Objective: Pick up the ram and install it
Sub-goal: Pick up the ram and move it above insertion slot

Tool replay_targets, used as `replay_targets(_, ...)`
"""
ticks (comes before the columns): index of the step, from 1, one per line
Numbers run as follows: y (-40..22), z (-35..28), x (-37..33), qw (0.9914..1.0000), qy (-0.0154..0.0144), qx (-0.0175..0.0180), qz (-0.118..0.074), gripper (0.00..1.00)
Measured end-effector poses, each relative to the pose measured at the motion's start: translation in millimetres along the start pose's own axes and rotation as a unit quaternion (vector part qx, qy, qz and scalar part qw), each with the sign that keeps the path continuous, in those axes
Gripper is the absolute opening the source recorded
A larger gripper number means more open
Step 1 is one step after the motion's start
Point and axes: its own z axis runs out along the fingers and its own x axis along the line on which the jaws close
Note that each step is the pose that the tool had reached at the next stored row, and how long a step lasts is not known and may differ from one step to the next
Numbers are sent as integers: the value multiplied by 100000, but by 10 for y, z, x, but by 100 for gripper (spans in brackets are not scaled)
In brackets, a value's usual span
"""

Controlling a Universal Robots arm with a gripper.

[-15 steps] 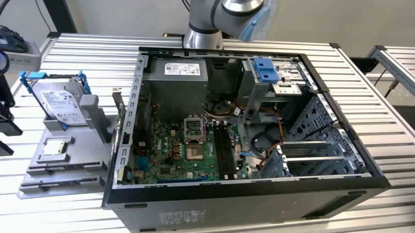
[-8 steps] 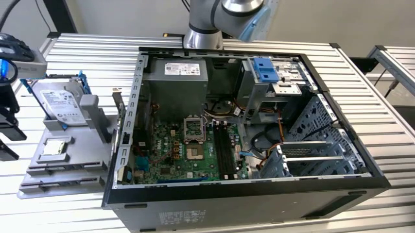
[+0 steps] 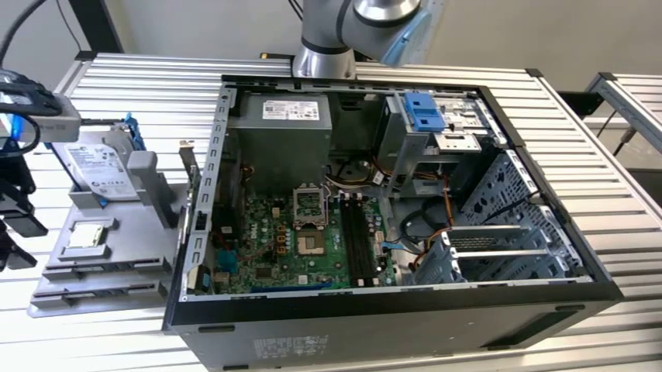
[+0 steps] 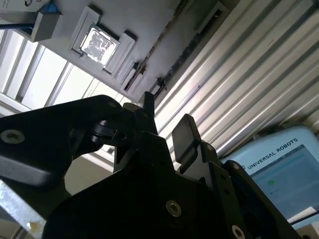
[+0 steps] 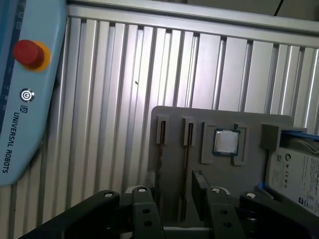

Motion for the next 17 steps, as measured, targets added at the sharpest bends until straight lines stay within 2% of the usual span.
replay_targets(7, -8, 119, 10, 100000, 94, -73, -121, 100)
replay_targets(13, -11, 195, 13, 99999, 438, -196, -41, 100)
replay_targets(17, -14, 248, 15, 99990, 718, -190, 1195, 100)
